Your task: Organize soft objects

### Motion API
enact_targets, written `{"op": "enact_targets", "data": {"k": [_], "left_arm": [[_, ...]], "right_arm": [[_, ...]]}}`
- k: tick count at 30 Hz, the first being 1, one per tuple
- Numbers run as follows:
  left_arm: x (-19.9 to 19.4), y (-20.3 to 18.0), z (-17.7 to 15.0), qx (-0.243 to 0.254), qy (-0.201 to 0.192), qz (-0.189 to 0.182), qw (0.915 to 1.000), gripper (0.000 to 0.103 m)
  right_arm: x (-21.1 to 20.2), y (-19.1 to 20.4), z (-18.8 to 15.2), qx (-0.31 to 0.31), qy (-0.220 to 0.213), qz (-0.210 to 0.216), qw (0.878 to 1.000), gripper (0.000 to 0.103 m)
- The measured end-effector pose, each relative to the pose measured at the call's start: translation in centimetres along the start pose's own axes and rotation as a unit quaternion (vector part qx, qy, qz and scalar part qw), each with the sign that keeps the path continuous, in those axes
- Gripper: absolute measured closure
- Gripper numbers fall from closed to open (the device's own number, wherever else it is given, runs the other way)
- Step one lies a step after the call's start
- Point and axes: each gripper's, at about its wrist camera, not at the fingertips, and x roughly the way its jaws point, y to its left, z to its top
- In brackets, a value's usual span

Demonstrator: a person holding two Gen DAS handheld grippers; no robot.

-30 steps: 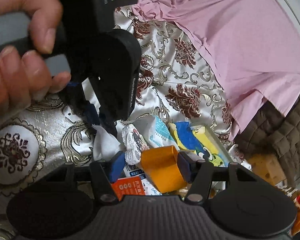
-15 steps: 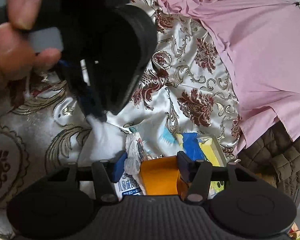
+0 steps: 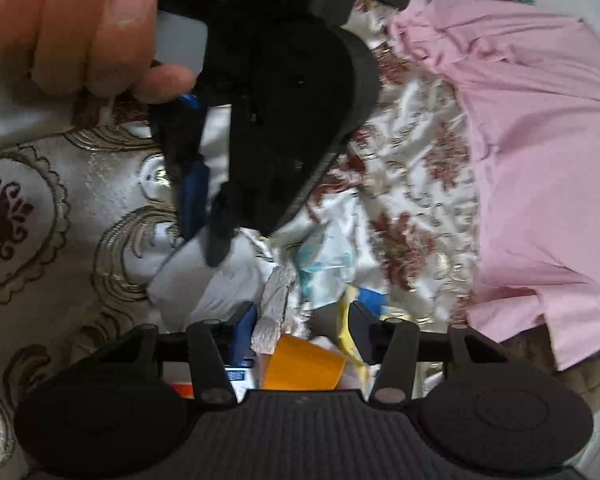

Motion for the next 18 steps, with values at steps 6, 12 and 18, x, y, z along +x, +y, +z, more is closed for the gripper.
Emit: {"op": "enact_targets", "data": {"k": [6,12,18], "left_arm": [[0.1,0.7,0.2,-0.023,0.002,-0.042,0.9989,0.057],[0.2,0.5,0.1,-0.019,0.002,-0.052,0.9985,0.057],[0.2,0.7,0.2,-0.029,0.003,-0.054,0.9981,0.072]], "right_arm": [[1.5,-0.8,0.8,0.024,0.025,0.035,0.999,0.059],[1.4,-2.2,0.2,0.078,0.041,0.047,0.995,0.074],[1.1,-5.8,-1.4,0.178,0.055,0.07,0.98,0.075]]}}
